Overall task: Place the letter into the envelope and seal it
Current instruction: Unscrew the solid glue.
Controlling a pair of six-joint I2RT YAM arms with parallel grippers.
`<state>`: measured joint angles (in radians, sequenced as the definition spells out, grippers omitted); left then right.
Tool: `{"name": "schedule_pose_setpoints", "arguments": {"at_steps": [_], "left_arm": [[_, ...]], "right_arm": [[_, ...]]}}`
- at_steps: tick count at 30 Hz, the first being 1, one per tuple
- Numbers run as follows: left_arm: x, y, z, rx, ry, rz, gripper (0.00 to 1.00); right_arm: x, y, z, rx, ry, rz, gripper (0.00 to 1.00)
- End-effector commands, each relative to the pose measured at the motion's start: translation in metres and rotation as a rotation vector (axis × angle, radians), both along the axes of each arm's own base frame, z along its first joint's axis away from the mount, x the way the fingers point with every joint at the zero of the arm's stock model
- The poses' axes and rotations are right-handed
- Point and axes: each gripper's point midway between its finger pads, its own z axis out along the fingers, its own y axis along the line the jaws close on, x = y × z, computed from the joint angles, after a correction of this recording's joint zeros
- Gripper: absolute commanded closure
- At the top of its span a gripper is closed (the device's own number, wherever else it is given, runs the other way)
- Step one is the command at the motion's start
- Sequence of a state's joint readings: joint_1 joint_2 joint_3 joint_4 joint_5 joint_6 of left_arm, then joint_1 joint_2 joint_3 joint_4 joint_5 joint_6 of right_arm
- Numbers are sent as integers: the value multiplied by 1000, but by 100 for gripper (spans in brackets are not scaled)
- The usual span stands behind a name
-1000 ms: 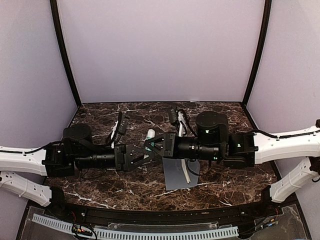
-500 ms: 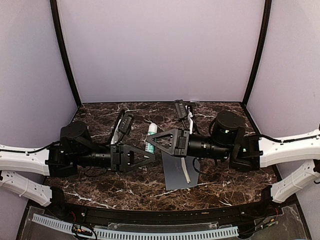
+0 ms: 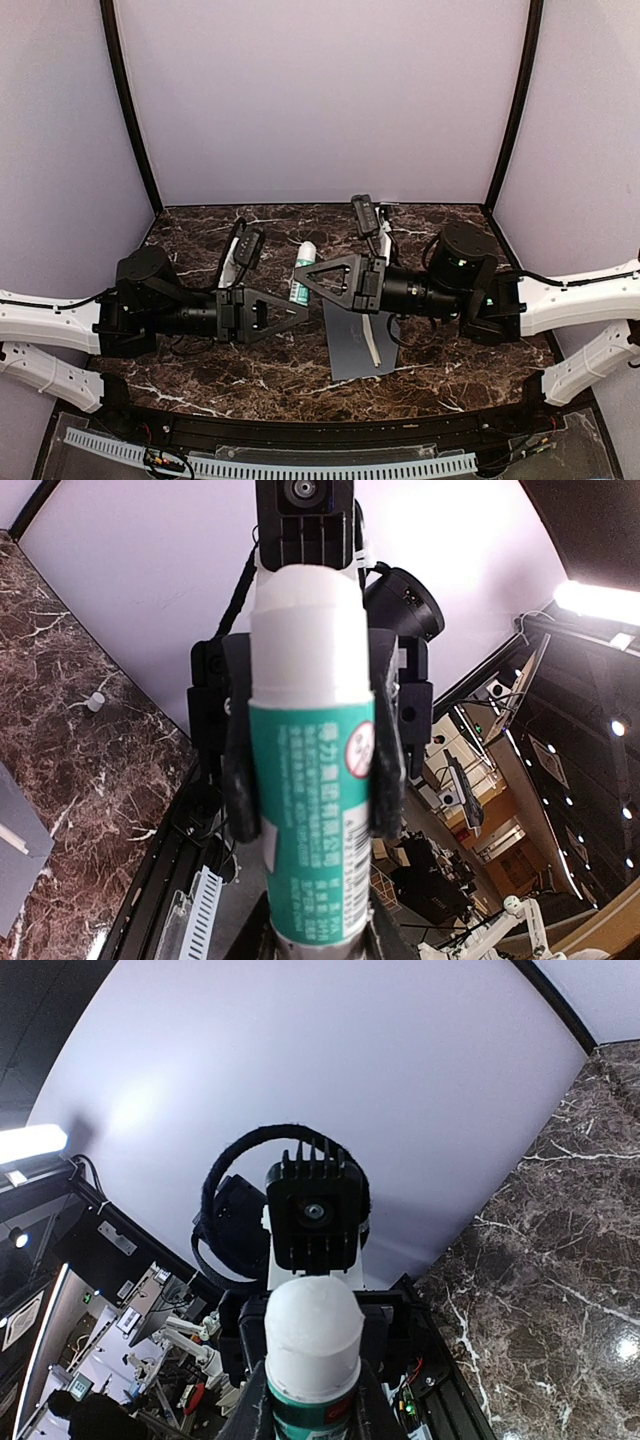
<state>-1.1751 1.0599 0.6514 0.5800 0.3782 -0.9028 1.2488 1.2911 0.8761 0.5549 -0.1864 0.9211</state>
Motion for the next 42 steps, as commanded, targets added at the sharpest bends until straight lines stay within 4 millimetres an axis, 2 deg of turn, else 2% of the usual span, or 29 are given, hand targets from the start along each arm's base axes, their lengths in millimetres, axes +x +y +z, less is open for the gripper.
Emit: {"name": "schedule_pose_setpoints", "arguments": {"at_steps": [1, 5, 14, 20, 23, 25, 28, 32, 35, 38, 42], "left_arm": [[1, 4, 1, -18, -8, 8, 94], [10, 7, -7, 31, -4, 72, 100], [45, 18, -36, 240, 10, 284, 100], [57, 22, -55, 337, 22, 354, 100], [58, 21, -59, 345, 31, 358, 100], [58, 21, -59, 340, 37, 355, 100], [56, 22, -56, 314, 42, 352, 100], [51, 25, -49, 259, 53, 326, 100], [44, 27, -47, 229, 57, 292, 100], [36, 25, -38, 186, 48, 245, 100], [23, 21, -22, 113, 13, 163, 100]], "right_arm": [[2, -8, 17, 49, -28, -21, 98], [14, -2, -3, -73, -12, -108, 99], [41, 12, -44, -378, 30, -315, 99], [51, 17, -78, -562, 66, -421, 100], [52, 18, -85, -625, 62, -449, 100], [52, 18, -81, -625, 60, -457, 100], [48, 16, -69, -560, 56, -431, 87], [32, 13, -45, -408, 20, -334, 59], [20, 6, -31, -324, -7, -275, 44], [11, -3, -21, -262, -31, -228, 33], [7, -12, -9, -170, -47, -169, 24]]}}
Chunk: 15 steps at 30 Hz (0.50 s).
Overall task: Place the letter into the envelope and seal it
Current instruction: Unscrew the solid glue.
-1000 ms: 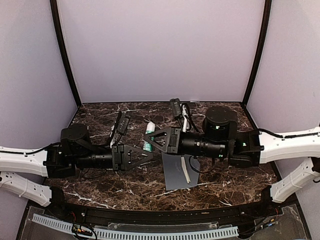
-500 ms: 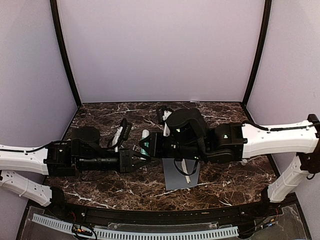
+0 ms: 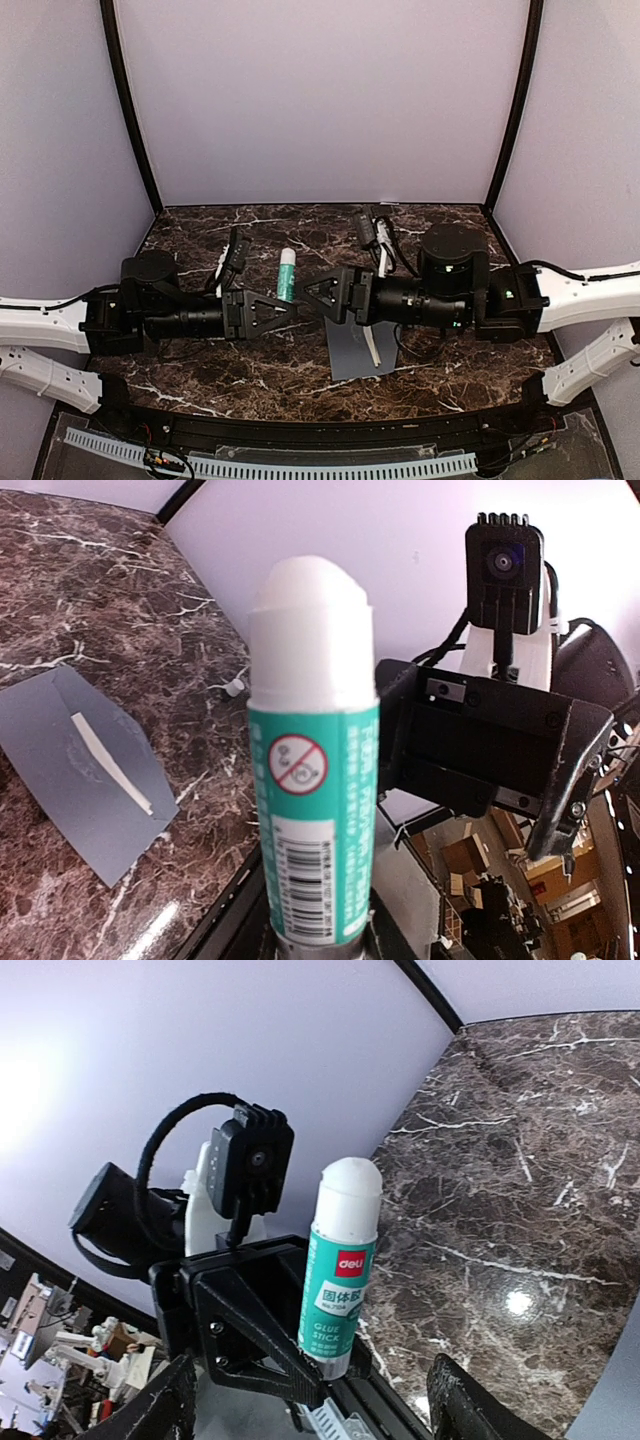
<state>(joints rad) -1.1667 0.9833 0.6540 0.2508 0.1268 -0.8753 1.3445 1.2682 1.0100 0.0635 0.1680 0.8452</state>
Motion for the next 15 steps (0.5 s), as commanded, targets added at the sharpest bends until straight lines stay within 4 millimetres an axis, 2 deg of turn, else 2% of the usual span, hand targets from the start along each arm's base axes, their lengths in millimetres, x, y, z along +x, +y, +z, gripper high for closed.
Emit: {"name": "schedule_pose_setpoints", "arguments": {"at_steps": [1, 9, 15], "left_arm": [[-18, -4, 35, -144, -61, -112, 100], [-47, -12, 59, -236, -121, -299, 100], [-55, -19, 60, -241, -121, -361, 100]], "right_arm": [[-11, -2, 37, 194, -50, 118, 23], [-21, -1, 55, 307, -76, 252, 18], [-33, 5, 67, 362, -113, 334, 36]]}}
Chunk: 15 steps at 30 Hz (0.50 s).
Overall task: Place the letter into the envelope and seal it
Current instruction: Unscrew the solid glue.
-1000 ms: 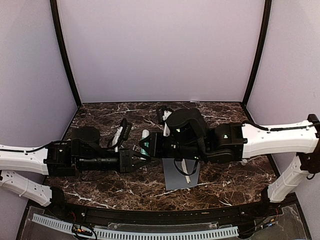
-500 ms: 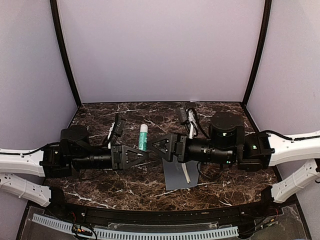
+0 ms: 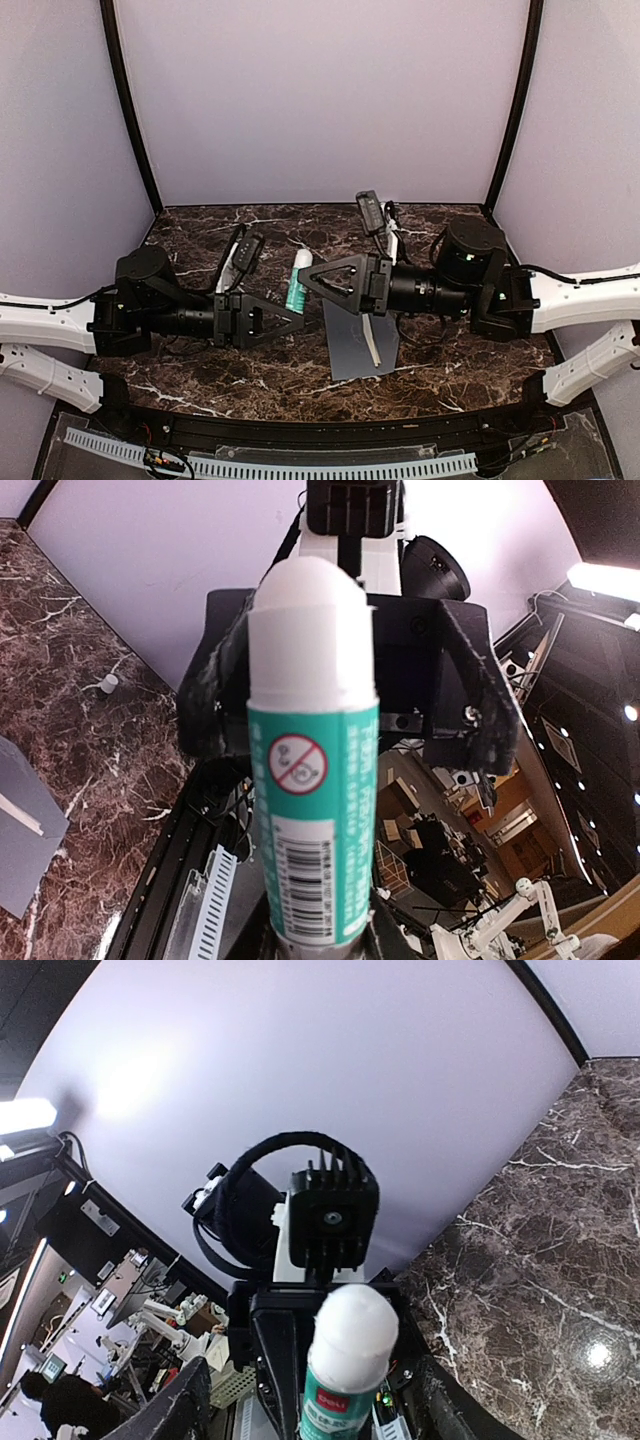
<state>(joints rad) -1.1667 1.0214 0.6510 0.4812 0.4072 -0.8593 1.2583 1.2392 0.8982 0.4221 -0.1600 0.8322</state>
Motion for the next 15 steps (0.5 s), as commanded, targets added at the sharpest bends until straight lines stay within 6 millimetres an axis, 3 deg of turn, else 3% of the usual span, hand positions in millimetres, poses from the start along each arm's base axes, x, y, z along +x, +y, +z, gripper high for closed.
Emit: {"name": "schedule_pose_setpoints", "arguments": {"at_steps": [1, 8, 15], "left_arm": [[-12, -2, 19, -68, -51, -79, 100], [-11, -4, 20, -73, -43, -79, 100], [-3, -1, 12, -45, -50, -24, 100]], "right_arm": [[-15, 4, 23, 101, -57, 95, 39], [-16, 5, 17, 106, -35, 100, 61], [-12, 6, 7, 79, -19, 79, 90]]}}
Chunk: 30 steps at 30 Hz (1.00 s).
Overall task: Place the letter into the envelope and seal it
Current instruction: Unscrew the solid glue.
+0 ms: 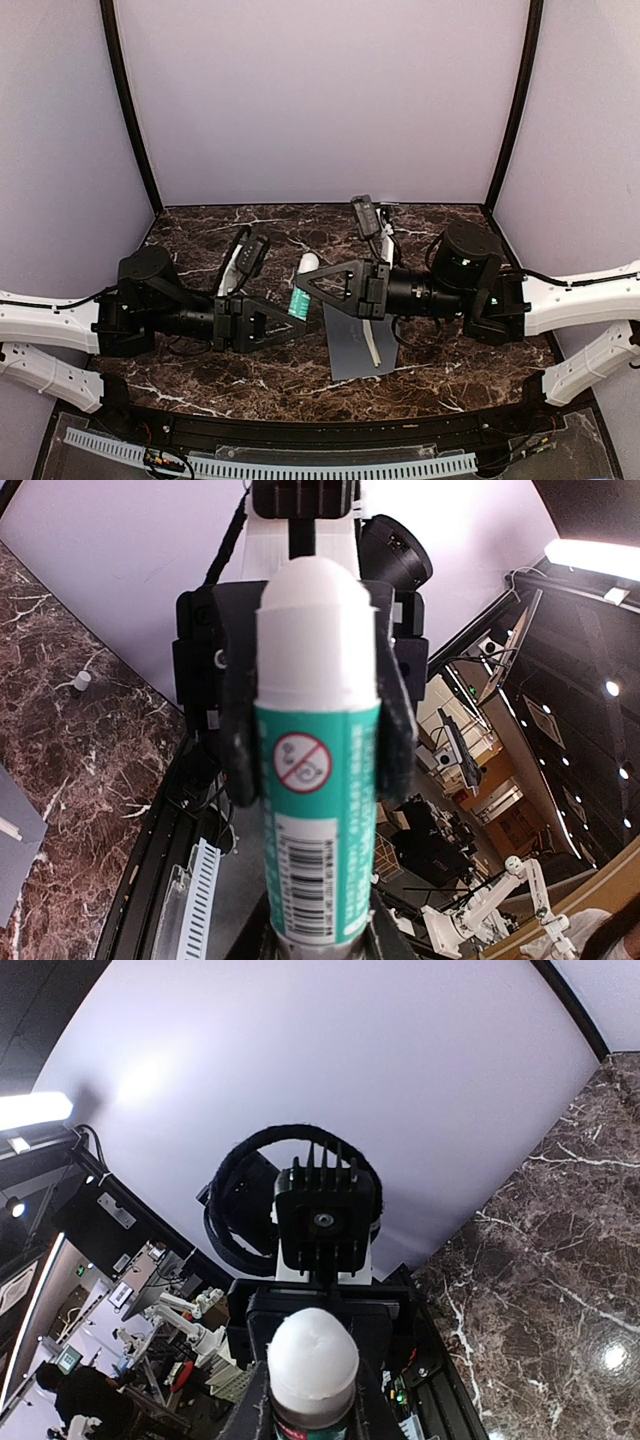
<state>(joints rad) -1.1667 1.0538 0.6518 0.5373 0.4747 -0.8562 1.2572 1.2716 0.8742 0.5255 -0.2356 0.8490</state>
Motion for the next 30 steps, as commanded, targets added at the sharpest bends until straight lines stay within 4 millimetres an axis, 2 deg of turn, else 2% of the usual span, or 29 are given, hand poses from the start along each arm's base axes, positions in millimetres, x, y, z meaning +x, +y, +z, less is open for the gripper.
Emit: {"name": "schedule_pose_setpoints", "arguments": {"at_steps": [1, 8, 17, 18, 21, 27, 28, 30], "left_arm": [[8, 4, 5, 4, -32, 54, 100], [42, 8, -21, 179, -62, 246, 100], [71, 14, -65, 404, -43, 399, 100], [72, 14, -64, 408, -42, 403, 100], [75, 13, -71, 441, -34, 421, 100], [76, 11, -72, 430, -20, 424, 100], [76, 10, -70, 419, -19, 425, 100], [75, 11, -66, 389, -11, 425, 100]], "right_arm": [[-1, 1, 5, 27, -15, -1, 93], [19, 8, -16, -125, 6, -139, 99], [57, 15, -71, -437, 123, -409, 100], [59, 15, -75, -457, 132, -429, 100], [63, 16, -81, -499, 143, -472, 100], [63, 18, -86, -531, 149, -485, 99], [62, 18, -85, -520, 151, -477, 98], [57, 17, -77, -470, 143, -445, 87]]}}
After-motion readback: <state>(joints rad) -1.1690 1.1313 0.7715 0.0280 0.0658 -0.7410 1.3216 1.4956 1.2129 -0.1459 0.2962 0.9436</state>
